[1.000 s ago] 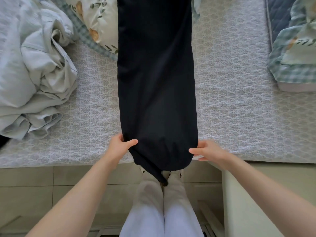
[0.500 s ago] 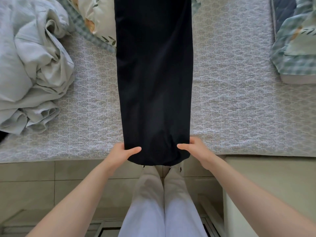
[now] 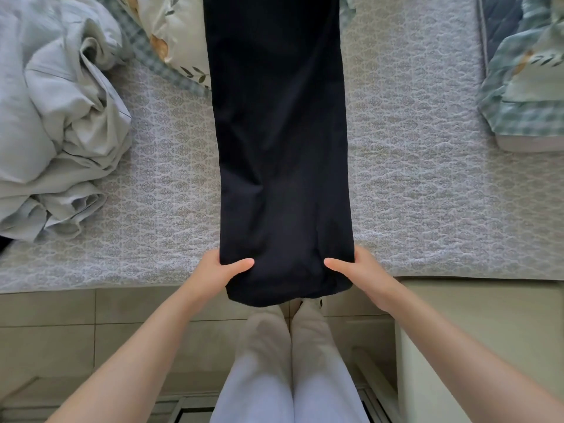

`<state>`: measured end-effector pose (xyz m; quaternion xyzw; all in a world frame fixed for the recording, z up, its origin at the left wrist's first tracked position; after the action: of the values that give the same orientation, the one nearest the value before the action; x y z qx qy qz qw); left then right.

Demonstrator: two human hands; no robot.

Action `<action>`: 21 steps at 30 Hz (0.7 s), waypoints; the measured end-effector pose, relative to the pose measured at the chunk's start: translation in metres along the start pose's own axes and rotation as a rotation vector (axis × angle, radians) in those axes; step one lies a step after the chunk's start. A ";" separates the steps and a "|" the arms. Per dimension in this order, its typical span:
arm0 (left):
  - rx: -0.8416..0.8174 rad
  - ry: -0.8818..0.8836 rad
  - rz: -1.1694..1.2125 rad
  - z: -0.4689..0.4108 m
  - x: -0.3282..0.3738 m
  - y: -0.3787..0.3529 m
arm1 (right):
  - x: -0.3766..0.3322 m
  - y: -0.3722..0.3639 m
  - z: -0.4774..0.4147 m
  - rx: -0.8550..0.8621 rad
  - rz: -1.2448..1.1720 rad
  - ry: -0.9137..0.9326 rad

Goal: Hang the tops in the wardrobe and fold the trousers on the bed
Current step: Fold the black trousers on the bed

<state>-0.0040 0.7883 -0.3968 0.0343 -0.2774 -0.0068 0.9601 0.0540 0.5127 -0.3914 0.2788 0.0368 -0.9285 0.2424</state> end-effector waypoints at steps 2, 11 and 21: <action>0.013 -0.003 -0.007 0.001 -0.008 0.008 | -0.001 0.004 0.003 0.021 0.084 0.000; 0.026 0.052 0.107 0.007 -0.022 0.005 | 0.006 0.020 0.003 0.014 0.152 -0.059; -0.218 0.177 -0.216 0.019 -0.039 0.000 | 0.021 0.021 -0.001 -0.081 0.127 -0.201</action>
<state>-0.0467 0.7879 -0.4015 -0.0400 -0.1839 -0.1368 0.9725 0.0493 0.4858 -0.4019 0.1761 0.0320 -0.9323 0.3143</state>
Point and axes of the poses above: each hand's wrist, its own z-axis away from the middle knuckle, its own y-axis out of the back of the hand, x = y × z, the point moved 1 cm from there along -z, towards the middle knuckle
